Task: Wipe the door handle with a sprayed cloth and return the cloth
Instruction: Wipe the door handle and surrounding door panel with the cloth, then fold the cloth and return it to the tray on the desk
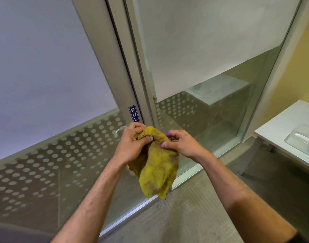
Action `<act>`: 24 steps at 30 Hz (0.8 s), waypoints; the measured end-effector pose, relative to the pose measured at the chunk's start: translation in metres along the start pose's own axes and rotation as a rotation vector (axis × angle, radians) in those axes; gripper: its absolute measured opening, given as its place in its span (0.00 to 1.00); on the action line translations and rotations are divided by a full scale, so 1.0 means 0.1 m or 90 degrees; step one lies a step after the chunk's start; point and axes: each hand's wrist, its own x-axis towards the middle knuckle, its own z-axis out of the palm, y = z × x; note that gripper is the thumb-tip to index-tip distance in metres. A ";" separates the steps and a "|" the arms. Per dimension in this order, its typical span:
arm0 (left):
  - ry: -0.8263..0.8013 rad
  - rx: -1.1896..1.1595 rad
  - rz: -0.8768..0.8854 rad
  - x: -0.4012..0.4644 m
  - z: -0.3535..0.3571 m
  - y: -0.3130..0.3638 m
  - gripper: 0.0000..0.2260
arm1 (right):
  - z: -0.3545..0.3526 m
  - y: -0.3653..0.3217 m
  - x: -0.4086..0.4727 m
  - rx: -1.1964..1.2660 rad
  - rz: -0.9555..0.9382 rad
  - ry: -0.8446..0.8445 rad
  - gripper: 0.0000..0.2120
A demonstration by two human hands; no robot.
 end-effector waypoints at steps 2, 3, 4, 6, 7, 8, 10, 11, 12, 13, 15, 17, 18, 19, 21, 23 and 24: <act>-0.048 -0.089 -0.009 0.11 0.04 0.02 0.08 | -0.06 0.03 0.03 0.053 0.001 -0.034 0.05; -0.069 -0.111 -0.009 0.20 0.07 0.02 0.10 | -0.10 0.06 0.06 0.073 0.015 -0.055 0.08; -0.085 -0.115 -0.001 0.28 0.10 0.01 0.11 | -0.13 0.08 0.08 0.078 0.033 -0.074 0.13; -0.109 -0.119 0.013 0.53 0.21 -0.02 0.11 | -0.25 0.12 0.15 0.071 0.052 -0.095 0.20; -0.107 -0.126 0.016 0.61 0.25 -0.04 0.11 | -0.29 0.14 0.16 0.085 0.053 -0.098 0.21; -0.103 -0.146 0.015 0.71 0.31 -0.08 0.12 | -0.37 0.16 0.18 0.103 0.051 -0.083 0.20; -0.118 -0.206 -0.017 0.96 0.46 -0.20 0.18 | -0.55 0.19 0.22 0.138 0.050 -0.020 0.18; -0.128 -0.231 -0.048 1.07 0.55 -0.25 0.22 | -0.65 0.19 0.23 0.149 0.052 0.011 0.17; -0.129 -0.246 -0.082 1.16 0.66 -0.30 0.26 | -0.74 0.19 0.23 0.156 0.051 0.041 0.16; -0.119 -0.254 -0.120 1.22 0.78 -0.36 0.29 | -0.84 0.20 0.23 0.164 0.050 0.074 0.16; -0.112 -0.273 -0.236 1.32 1.06 -0.44 0.31 | -1.03 0.21 0.22 0.175 0.051 0.148 0.15; -0.187 -0.330 -0.362 1.33 1.39 -0.44 0.29 | -1.24 0.23 0.17 0.189 0.049 0.217 0.14; -0.249 -0.386 -0.403 1.31 1.55 -0.40 0.27 | -1.36 0.24 0.14 0.203 0.046 0.240 0.13; -0.304 -0.447 -0.420 1.30 1.70 -0.33 0.24 | -1.49 0.25 0.10 0.225 0.042 0.254 0.14; -0.351 -0.561 -0.418 1.34 1.98 -0.15 0.22 | -1.77 0.27 0.00 0.280 0.036 0.264 0.17; -0.340 -0.619 -0.411 1.43 2.23 0.05 0.21 | -2.07 0.27 -0.08 0.328 0.031 0.264 0.18; -0.339 -0.634 -0.404 1.49 2.35 0.16 0.20 | -2.23 0.27 -0.12 0.333 0.029 0.265 0.18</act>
